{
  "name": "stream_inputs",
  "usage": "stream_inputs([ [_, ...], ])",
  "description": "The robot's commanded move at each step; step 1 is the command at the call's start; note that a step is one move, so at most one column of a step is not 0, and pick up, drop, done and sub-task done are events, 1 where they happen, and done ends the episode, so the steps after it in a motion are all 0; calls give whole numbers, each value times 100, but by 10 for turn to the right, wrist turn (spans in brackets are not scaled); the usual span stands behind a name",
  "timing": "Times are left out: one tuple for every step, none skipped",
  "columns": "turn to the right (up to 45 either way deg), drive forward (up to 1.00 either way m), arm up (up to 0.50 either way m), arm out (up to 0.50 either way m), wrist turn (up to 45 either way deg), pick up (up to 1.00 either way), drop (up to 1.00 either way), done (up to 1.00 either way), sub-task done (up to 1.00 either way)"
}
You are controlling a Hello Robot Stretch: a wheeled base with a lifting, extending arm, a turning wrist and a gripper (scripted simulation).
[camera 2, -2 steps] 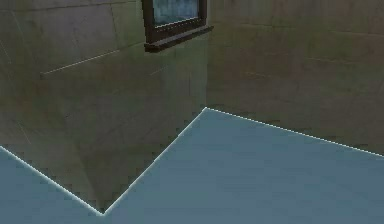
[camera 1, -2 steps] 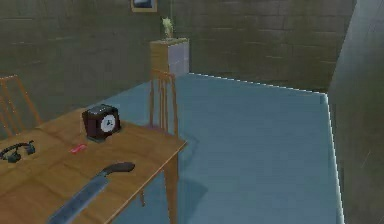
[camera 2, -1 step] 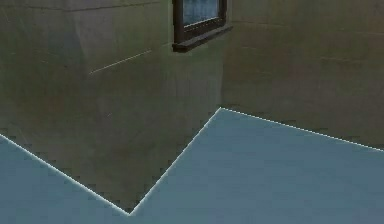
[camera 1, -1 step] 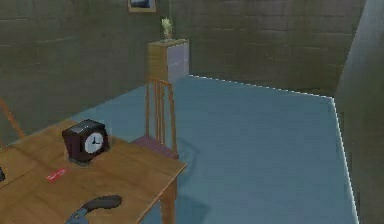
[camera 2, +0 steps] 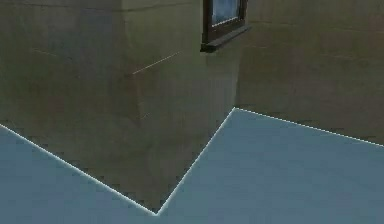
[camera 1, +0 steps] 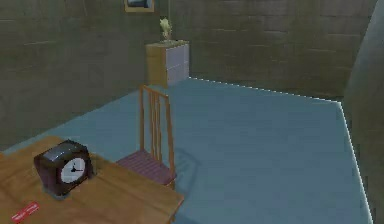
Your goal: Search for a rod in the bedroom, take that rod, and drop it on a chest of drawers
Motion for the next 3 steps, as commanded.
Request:
stream_inputs([
  [450,0,0,0,0,0,0,0,0],
  [450,0,0,0,0,0,0,0,0],
  [270,0,0,0,0,0,0,0,0],
])
